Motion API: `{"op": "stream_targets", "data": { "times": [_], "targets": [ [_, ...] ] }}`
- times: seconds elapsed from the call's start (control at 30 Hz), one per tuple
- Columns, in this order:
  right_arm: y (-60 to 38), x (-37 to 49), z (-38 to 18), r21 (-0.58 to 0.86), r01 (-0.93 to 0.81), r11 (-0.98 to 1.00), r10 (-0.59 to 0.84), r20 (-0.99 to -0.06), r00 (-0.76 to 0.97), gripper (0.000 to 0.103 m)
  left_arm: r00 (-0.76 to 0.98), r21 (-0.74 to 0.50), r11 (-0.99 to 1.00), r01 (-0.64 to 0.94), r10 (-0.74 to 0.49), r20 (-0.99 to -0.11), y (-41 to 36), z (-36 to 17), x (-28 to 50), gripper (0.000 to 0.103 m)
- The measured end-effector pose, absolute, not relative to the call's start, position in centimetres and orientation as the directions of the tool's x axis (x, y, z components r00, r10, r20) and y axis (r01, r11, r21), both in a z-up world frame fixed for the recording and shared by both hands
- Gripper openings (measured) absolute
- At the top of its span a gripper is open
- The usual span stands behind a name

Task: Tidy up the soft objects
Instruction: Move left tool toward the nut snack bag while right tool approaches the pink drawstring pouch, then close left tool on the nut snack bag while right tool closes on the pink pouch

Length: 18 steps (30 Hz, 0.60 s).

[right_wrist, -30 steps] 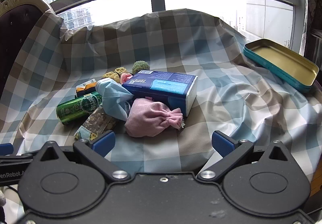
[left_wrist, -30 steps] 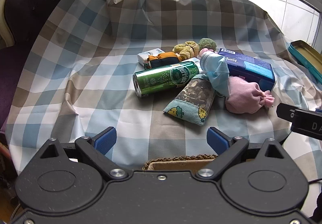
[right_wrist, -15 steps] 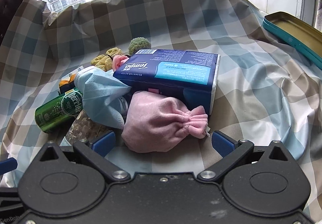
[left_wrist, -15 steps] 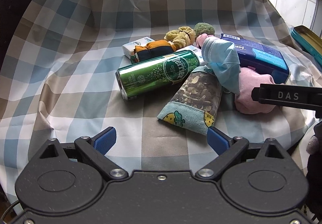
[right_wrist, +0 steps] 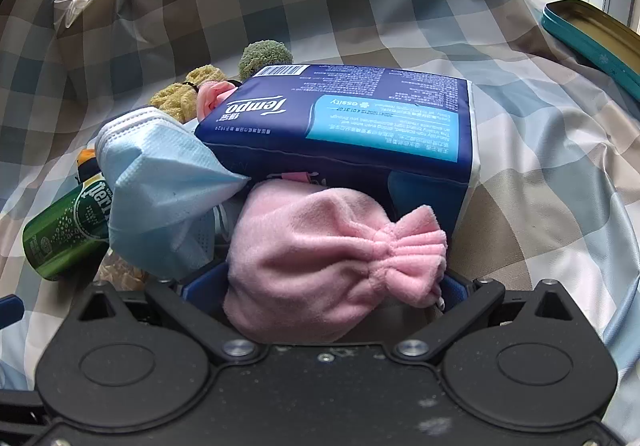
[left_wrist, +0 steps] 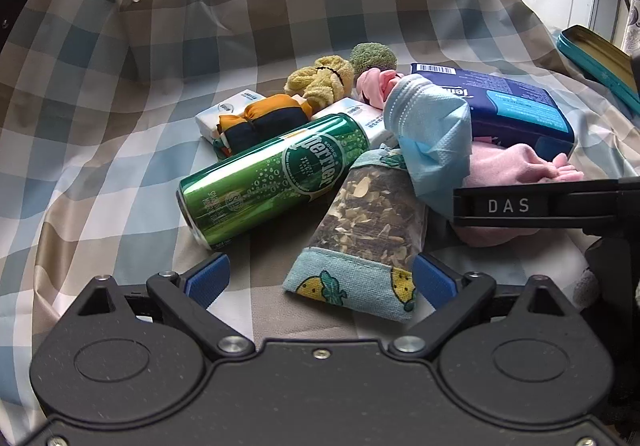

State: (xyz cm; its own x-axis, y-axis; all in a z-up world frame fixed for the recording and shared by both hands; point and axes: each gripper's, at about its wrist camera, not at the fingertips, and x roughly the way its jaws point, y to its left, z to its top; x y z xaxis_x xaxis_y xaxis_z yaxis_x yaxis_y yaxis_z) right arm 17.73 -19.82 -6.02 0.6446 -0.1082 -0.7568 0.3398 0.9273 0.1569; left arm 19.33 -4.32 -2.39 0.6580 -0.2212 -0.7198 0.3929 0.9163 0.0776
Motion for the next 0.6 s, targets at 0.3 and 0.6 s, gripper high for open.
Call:
{"op": "stream_targets", "data": {
  "times": [0.3, 0.6],
  "targets": [
    [-21.4, 15.1, -4.9, 0.262, 0.303, 0.916, 0.000, -0.757, 0.654, 0.062, 0.629, 0.104, 0.882, 0.460, -0.241, -0.740, -7.3, -3.4, 21.0, 0.095],
    [-22.8, 13.5, -5.3, 0.188, 0.341, 0.921, -0.082, -0.762, 0.642, 0.078, 0.577, 0.081, 0.867, 0.492, -0.255, -0.776, -9.0, -5.3, 22.4, 0.101]
  ]
}}
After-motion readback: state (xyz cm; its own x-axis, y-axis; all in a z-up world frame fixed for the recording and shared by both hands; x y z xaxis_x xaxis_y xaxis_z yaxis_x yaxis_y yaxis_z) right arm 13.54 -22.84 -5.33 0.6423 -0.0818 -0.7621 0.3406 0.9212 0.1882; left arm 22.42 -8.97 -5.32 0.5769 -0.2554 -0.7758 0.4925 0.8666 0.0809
